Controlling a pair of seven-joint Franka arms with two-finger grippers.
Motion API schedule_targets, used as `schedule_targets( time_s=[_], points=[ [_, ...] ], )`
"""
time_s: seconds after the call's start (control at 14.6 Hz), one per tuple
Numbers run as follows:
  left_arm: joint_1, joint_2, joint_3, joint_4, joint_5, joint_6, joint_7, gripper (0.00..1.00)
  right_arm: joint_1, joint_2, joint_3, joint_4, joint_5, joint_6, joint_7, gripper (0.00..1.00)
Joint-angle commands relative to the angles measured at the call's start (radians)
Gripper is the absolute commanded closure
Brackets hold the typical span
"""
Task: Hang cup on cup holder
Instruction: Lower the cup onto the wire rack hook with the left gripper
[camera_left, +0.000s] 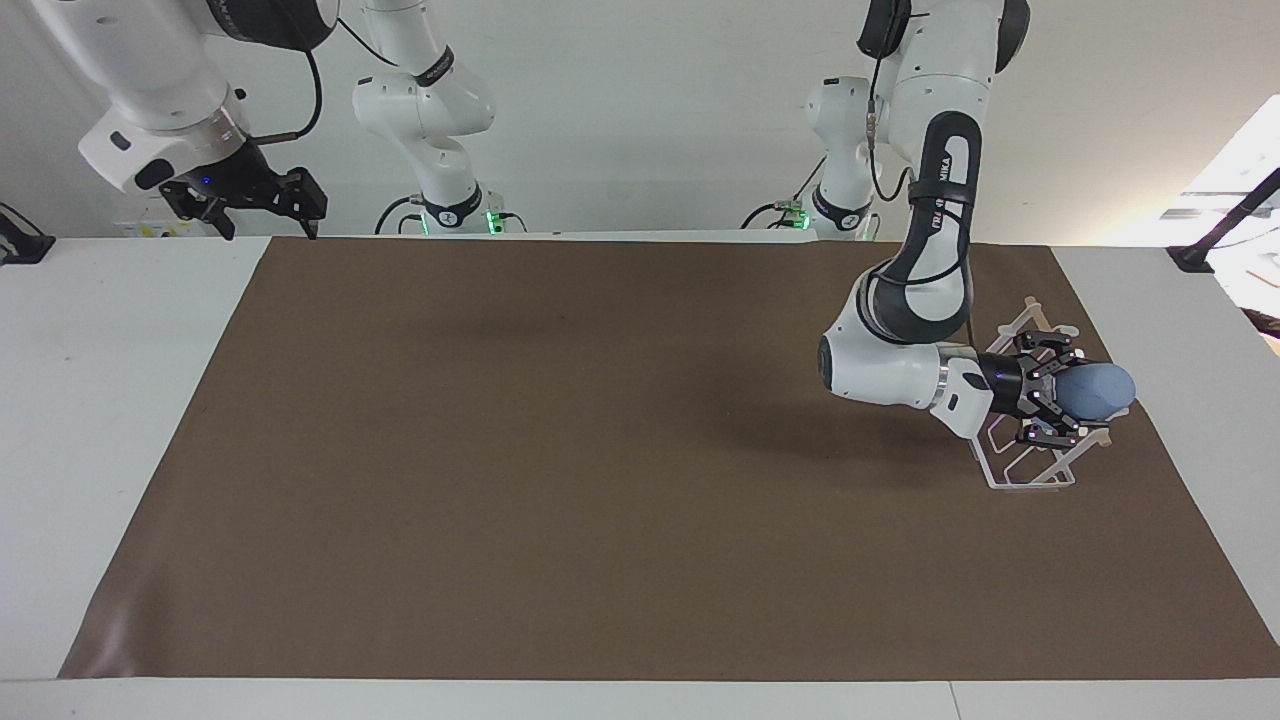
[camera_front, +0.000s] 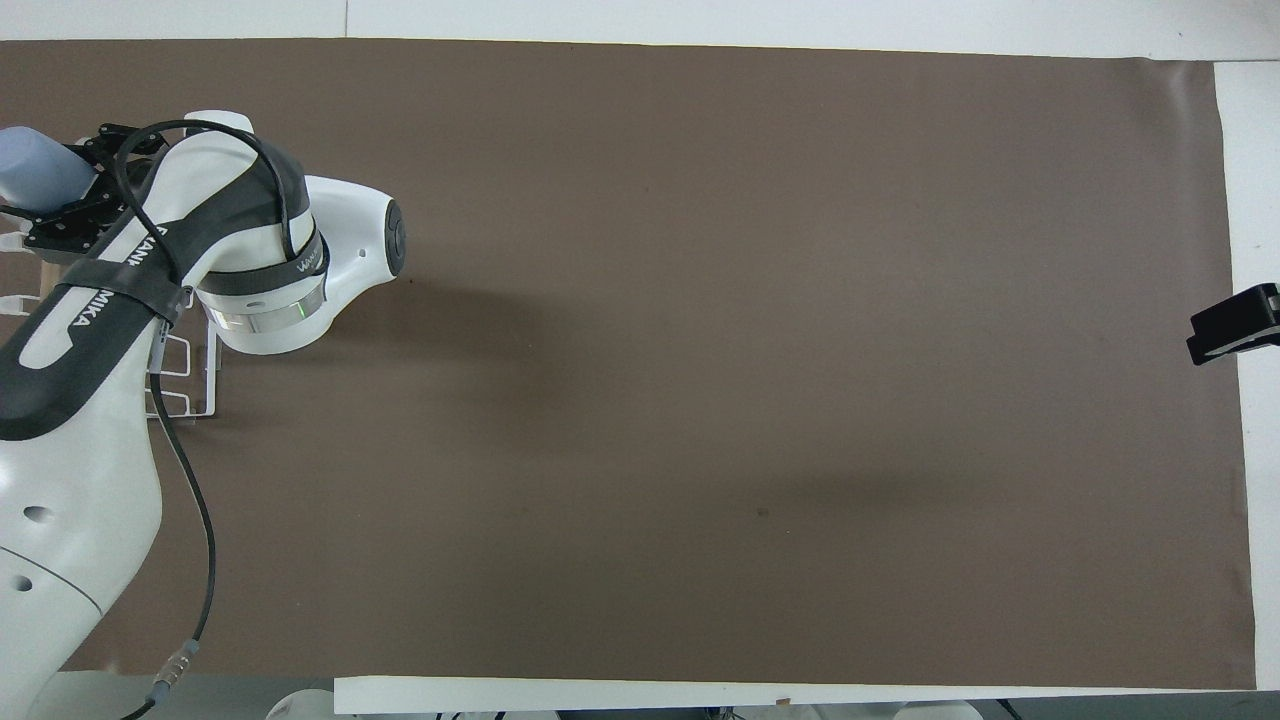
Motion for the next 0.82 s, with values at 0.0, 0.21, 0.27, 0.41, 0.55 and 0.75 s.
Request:
schedule_targets(
  time_s=[0.0, 0.21, 0.27, 0.41, 0.55, 0.75],
  points=[
    [0.004, -0.013, -0.007, -0.039, 0.017, -0.018, -0.031, 1.0, 0.016, -0.019, 0.005, -0.019, 0.021, -0.001, 0.018, 0.01],
    [0.007, -0.007, -0.005, -0.062, 0.017, -0.018, -0.091, 1.0, 0.034, -0.019, -0.002, -0.016, 0.021, -0.002, 0.026, 0.01],
    [0.007, -0.003, -0.005, -0.062, 0.018, -0.018, -0.103, 1.0, 0.034, -0.019, -0.007, -0.016, 0.021, -0.007, 0.026, 0.01],
    [0.007, 0.025, -0.005, -0.062, 0.017, -0.02, -0.149, 1.0, 0.025, -0.017, -0.01, -0.016, 0.021, -0.004, 0.026, 0.01],
    [0.012, 0.03, -0.008, -0.064, 0.017, -0.02, -0.186, 1.0, 0.021, -0.016, -0.005, -0.016, 0.021, -0.004, 0.026, 0.01],
    [0.021, 0.034, -0.01, -0.069, 0.015, -0.009, -0.201, 1.0, -0.011, -0.016, 0.004, -0.016, 0.023, -0.005, 0.026, 0.01]
  ],
)
